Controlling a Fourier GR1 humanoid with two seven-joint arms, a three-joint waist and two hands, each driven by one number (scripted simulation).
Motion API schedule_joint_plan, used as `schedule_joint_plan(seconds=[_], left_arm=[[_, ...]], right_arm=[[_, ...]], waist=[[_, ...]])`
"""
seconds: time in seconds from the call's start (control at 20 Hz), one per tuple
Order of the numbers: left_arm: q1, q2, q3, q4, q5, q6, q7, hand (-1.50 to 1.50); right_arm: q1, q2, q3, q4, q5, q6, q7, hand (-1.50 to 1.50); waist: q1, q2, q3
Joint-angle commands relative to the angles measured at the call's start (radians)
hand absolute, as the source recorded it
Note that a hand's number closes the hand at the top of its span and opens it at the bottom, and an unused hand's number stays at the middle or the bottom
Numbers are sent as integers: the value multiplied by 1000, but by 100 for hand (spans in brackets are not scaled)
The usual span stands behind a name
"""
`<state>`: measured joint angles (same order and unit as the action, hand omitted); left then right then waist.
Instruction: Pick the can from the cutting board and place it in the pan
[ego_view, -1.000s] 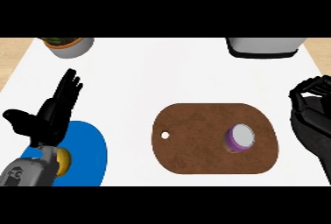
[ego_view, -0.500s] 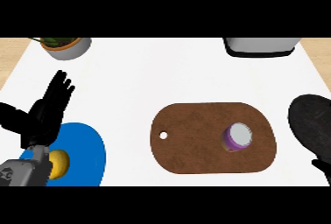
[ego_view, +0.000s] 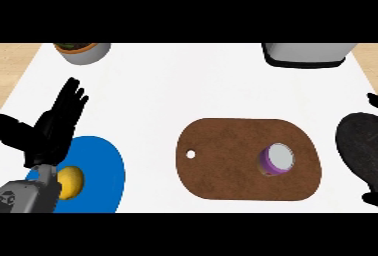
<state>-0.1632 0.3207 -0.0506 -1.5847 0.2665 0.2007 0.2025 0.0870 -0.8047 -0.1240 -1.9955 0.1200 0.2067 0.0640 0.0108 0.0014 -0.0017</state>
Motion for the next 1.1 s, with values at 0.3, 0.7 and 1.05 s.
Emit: schedule_joint_plan(seconds=[0.3,0.7,1.05], left_arm=[[-50,-18,-4,27,-17,-7,23,0],[-21,-21,25,-10,-39,0,44,0],[12,-48,24,1,-44,-37,-6,0]], right_arm=[[-208,-75,300,11,141,235,302,-150],[-259,2,394,-52,103,432,508,-150],[-343,19,454,-103,219,548,651,-150]], waist=[[8,2,0],[-11,-3,1],[-9,-3,1]])
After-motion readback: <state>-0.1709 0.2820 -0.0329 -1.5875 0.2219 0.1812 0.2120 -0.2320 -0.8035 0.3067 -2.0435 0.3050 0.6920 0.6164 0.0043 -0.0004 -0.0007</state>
